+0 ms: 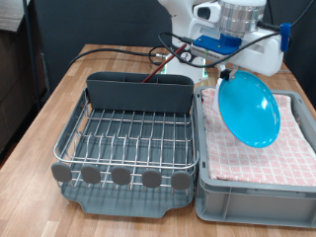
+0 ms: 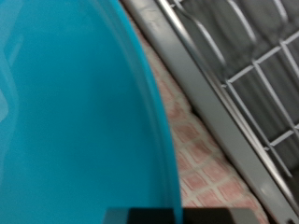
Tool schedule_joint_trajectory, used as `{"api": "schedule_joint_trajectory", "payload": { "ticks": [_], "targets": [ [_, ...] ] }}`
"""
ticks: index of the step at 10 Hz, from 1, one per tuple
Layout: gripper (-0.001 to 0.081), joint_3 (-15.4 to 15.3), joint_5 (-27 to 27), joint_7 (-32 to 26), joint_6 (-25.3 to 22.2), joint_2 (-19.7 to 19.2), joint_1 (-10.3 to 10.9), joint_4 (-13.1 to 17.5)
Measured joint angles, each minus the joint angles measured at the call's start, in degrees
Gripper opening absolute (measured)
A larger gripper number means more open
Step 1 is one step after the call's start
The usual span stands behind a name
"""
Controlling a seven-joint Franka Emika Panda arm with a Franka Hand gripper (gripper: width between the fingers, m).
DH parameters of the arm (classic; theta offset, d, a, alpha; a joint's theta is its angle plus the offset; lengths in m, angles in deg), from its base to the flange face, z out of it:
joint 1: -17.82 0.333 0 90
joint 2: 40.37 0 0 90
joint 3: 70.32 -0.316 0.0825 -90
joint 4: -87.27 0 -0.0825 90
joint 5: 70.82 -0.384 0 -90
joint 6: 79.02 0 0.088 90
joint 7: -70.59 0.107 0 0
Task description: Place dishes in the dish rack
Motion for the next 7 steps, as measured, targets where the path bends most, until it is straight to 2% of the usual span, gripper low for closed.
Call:
{"api": "schedule_joint_trajectory", "payload": {
  "ticks": [3,6,7],
  "targets": [
    [0.0017,0.12,1.3,0.46,-10.08,0.15,-0.12,5.44],
    [0.0017,0.34,1.32,0.45,-11.62,0.09,-0.2,6.65],
    [0.0017,0.24,2.94,0.15,-12.3,0.08,-0.19,6.66]
  ]
}}
